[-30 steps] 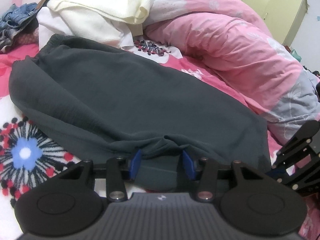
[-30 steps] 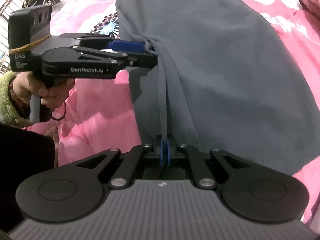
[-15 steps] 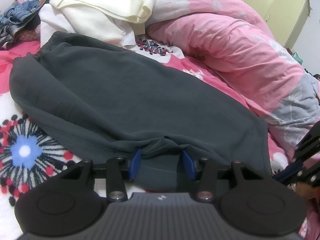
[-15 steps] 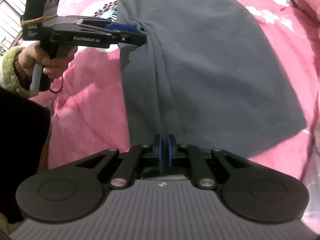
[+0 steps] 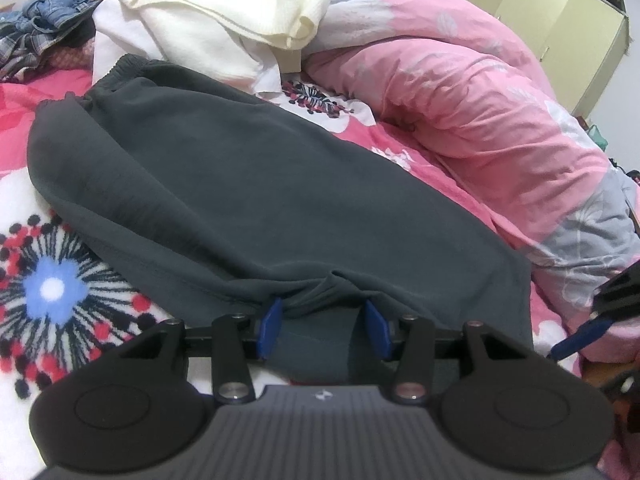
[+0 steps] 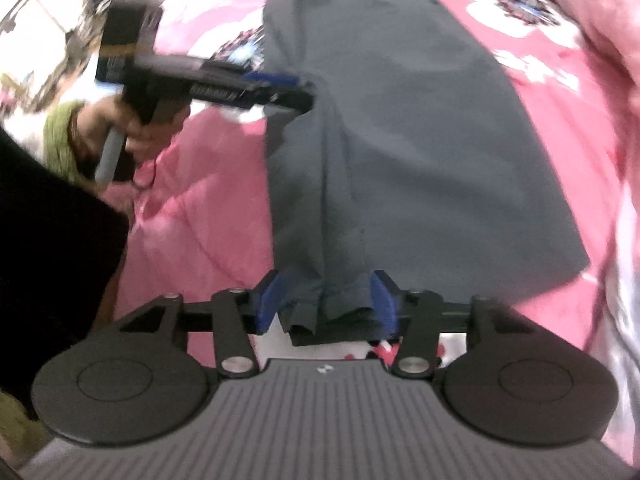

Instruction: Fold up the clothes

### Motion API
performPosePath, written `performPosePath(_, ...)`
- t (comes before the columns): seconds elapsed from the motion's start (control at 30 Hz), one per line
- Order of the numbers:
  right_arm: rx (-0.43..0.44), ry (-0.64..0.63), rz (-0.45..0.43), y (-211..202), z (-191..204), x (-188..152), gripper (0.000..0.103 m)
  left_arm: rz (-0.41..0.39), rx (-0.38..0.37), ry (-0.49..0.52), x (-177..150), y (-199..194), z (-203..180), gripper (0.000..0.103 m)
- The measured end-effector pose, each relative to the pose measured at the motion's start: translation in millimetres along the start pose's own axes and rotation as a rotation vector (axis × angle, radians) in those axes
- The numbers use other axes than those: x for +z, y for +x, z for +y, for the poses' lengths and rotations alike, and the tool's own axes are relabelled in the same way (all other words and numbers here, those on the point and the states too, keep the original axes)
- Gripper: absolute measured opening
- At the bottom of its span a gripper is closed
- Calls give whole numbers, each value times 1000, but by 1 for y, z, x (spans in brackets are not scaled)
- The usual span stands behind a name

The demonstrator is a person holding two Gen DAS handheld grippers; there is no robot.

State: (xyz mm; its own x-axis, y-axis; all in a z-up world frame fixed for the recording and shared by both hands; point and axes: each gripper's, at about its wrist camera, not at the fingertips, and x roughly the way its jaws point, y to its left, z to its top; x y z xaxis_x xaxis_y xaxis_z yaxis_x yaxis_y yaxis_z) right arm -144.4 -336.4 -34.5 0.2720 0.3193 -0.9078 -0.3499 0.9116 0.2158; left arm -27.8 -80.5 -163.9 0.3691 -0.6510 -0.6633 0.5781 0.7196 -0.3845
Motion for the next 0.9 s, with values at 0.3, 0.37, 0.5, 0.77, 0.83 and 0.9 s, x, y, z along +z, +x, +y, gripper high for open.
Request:
performPosePath(0.3, -8, 5, 107, 46, -8, 13, 58, -12, -17, -29, -2, -4, 7, 49)
performPosePath(0.37, 25, 68, 131, 51, -15, 12, 54, -14, -13, -33, -3, -5, 8, 49)
performPosePath(0.5, 65, 59, 125, 44, -9, 9, 15, -21, -10, -57, -2, -6, 13, 49)
performPosePath(0.77, 302, 186, 108, 34, -3, 8, 7, -31, 15, -74, -2, -9, 18, 49)
performPosePath(0.83, 356, 246, 111, 37, -8, 5, 7, -29, 17, -73, -1, -8, 19, 49)
performPosePath(0.9, 380, 311, 128, 43, -16, -2, 7, -30, 23, -66, -1, -7, 19, 49)
